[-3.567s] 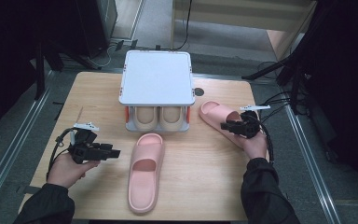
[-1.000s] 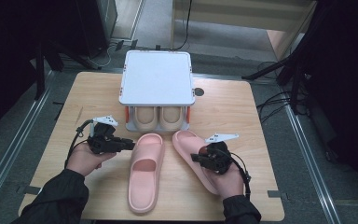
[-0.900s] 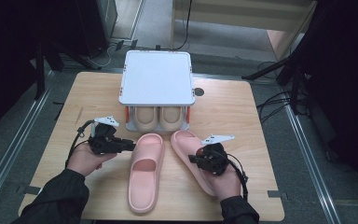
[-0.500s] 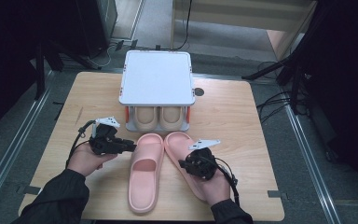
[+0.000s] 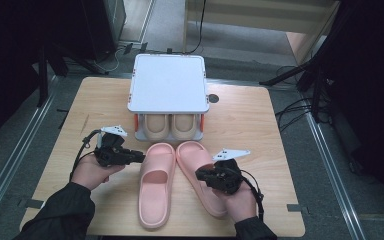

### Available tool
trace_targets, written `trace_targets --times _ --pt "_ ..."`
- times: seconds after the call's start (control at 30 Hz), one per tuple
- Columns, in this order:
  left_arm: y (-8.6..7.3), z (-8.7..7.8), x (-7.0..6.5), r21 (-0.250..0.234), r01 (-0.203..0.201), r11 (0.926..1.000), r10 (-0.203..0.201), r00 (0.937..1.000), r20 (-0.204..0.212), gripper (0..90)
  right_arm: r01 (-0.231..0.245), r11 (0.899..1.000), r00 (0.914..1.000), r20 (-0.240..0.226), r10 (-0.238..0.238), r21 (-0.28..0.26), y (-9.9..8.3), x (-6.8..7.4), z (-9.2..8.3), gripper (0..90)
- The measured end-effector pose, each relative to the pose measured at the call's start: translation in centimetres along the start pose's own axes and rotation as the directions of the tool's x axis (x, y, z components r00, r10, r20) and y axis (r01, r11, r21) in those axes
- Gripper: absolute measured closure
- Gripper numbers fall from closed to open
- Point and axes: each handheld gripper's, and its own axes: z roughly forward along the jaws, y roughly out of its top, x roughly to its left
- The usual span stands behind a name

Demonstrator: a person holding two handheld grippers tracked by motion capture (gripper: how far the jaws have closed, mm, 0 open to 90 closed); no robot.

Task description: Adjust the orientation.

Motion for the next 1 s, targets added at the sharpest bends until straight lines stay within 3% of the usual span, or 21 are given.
trace_targets --times 0.1,0.27,0.4,0.5,0.77,1.0 --pt "-0.2 0.0 0.0 -0.001 0.0 1.0 0.0 1.0 -0.005 78.0 -0.007 0.999 1.0 -0.005 0.007 -0.033 0.2 -0.9 -1.1 90.0" --pt "-0.6 0.1 0.1 0.01 0.015 0.9998 -0.015 0.9999 -0.008 78.2 -0.033 0.997 0.9987 0.038 0.035 -0.067 0.4 -3.6 -2.1 90.0" --pt "-1.0 0.1 0.3 0.013 0.028 0.9995 -0.028 0.9995 -0.013 78.3 -0.07 0.996 0.9948 0.071 0.073 -0.054 0.3 -6.1 -1.9 90.0" --pt "-1.3 0.3 0.4 0.023 0.033 0.9992 -0.033 0.9994 -0.013 78.3 -0.105 0.994 0.9917 0.071 0.107 -0.035 0.4 -7.3 -1.1 90.0" --pt "-2.0 1.0 0.6 0.056 0.055 0.9969 -0.054 0.9984 -0.018 78.2 -0.102 0.995 0.9916 0.081 0.1 0.016 0.7 -7.5 0.7 90.0" --pt "-2.1 1.8 0.0 0.09 0.037 0.9952 -0.035 0.9992 -0.02 78.6 -0.096 0.995 0.9913 0.093 0.094 0.019 0.8 -7.4 0.9 90.0"
